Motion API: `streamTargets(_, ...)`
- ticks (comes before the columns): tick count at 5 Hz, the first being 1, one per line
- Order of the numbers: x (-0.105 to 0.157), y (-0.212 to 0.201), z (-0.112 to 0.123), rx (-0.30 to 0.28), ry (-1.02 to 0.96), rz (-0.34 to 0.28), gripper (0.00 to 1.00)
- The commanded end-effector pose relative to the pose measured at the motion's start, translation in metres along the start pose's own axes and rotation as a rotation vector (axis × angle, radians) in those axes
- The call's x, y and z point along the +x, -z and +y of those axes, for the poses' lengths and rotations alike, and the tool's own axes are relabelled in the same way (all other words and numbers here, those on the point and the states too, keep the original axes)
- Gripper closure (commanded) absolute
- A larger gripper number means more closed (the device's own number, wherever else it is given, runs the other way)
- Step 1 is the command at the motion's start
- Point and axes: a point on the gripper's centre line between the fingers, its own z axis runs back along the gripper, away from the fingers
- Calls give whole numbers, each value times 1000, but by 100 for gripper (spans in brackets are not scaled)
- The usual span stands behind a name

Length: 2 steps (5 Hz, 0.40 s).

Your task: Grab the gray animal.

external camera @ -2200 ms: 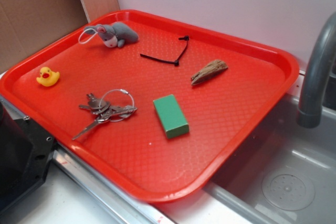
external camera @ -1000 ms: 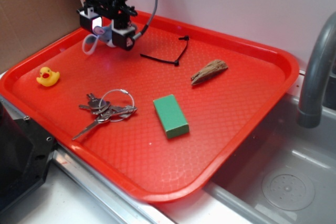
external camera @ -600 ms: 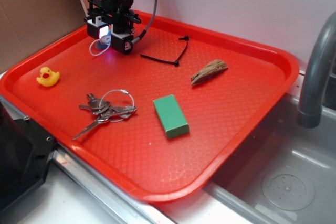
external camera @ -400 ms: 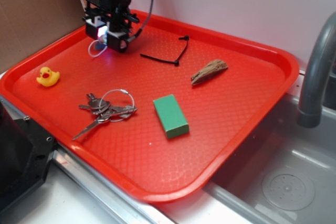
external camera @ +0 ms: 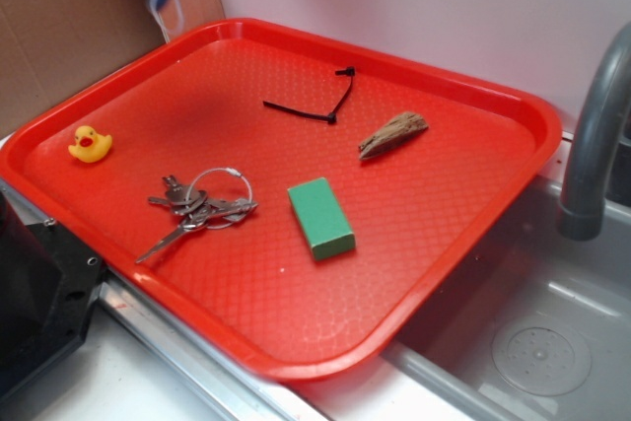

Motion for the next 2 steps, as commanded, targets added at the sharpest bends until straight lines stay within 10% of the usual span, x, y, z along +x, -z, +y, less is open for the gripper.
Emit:
streamTargets(1, -45, -107, 20, -82, -8, -81, 100)
streamTargets(2, -49, -128, 25, -87, -23, -109, 100)
